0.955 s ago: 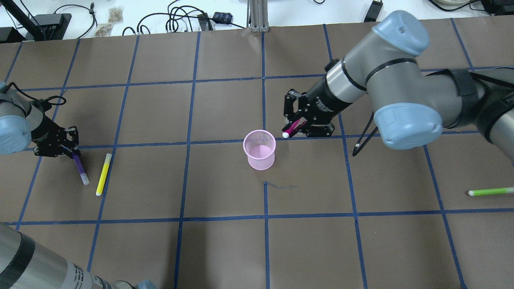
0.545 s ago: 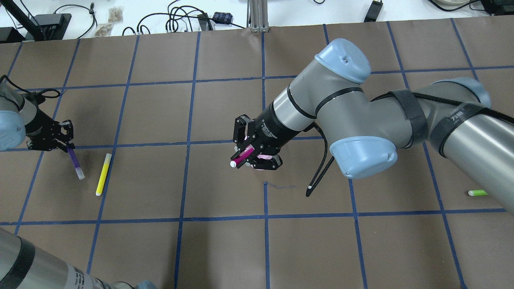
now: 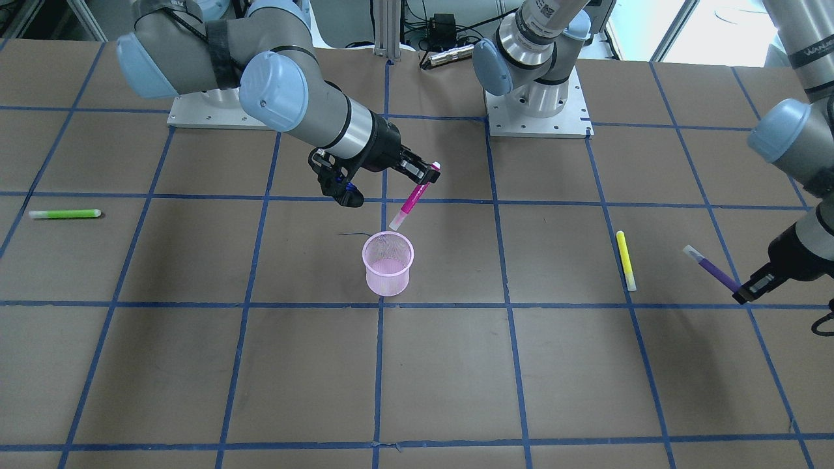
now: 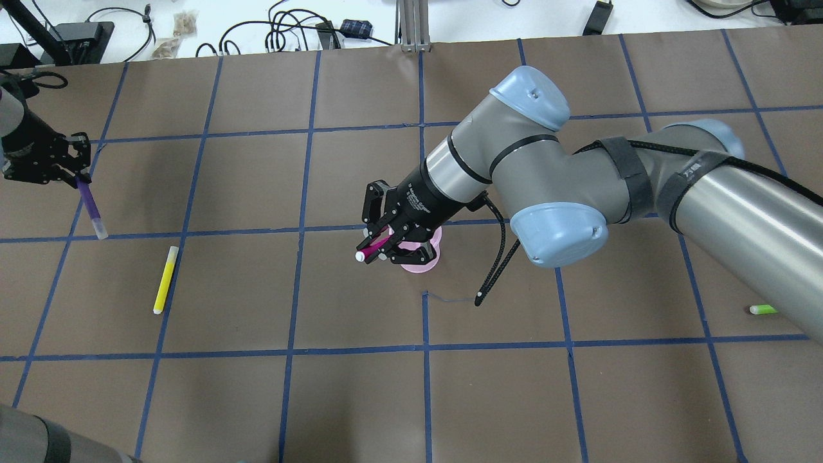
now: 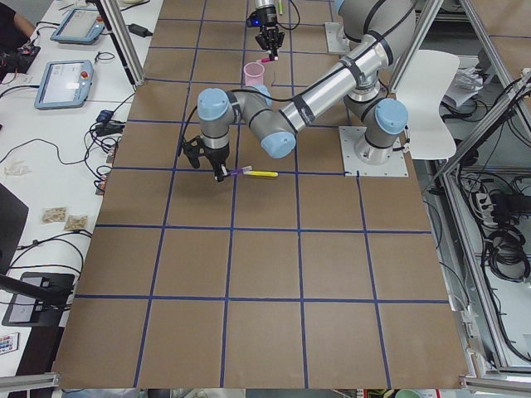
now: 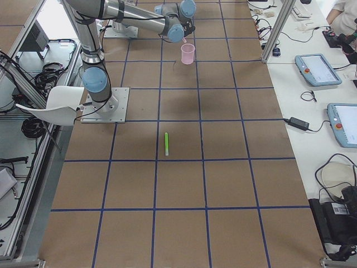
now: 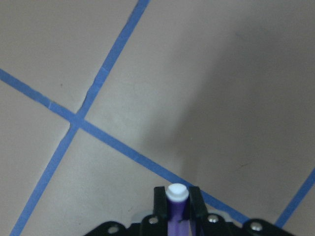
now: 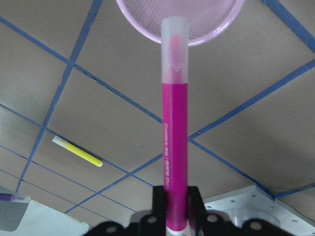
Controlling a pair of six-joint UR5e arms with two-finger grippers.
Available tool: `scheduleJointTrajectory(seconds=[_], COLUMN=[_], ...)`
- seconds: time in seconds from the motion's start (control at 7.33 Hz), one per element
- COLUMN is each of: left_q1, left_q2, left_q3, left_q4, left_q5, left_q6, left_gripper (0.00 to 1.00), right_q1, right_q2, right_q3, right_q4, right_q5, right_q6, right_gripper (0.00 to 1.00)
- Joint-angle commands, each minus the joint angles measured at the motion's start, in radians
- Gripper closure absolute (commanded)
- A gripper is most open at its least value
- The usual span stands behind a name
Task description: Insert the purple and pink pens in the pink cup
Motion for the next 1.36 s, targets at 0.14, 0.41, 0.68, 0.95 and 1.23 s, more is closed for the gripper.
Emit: scheduleJointTrajectory(seconds=[0.14,0.41,0.68,0.95,1.23], left_q1=[-0.256,-0.419,-0.507,-0.581,-0.622], left_q2=[0.095,0.124,0.114,0.106,0.112], left_q3=[0.02,0.005,0.002,0.001,0.0], left_q4=[-0.011,-0.015,-0.011,-0.002,0.0], left_q5=[0.064,0.179,0.18,0.18,0.18], left_q6=[-0.279,-0.415,-0.59,-0.714,-0.8], left_gripper=[1.0,1.0,1.0,1.0,1.0], right_q1=[-0.032,-0.032,-0.03,-0.033,-0.053], right_q2=[0.04,0.06,0.076,0.094,0.094], right_q3=[-0.004,-0.008,-0.011,-0.013,-0.014], right_q4=[-0.004,-0.004,-0.004,-0.007,-0.007], right_q5=[0.01,0.02,0.03,0.028,0.013], right_q6=[0.003,0.015,0.015,0.012,0.008], right_gripper=[1.0,1.0,0.97,0.73,0.41])
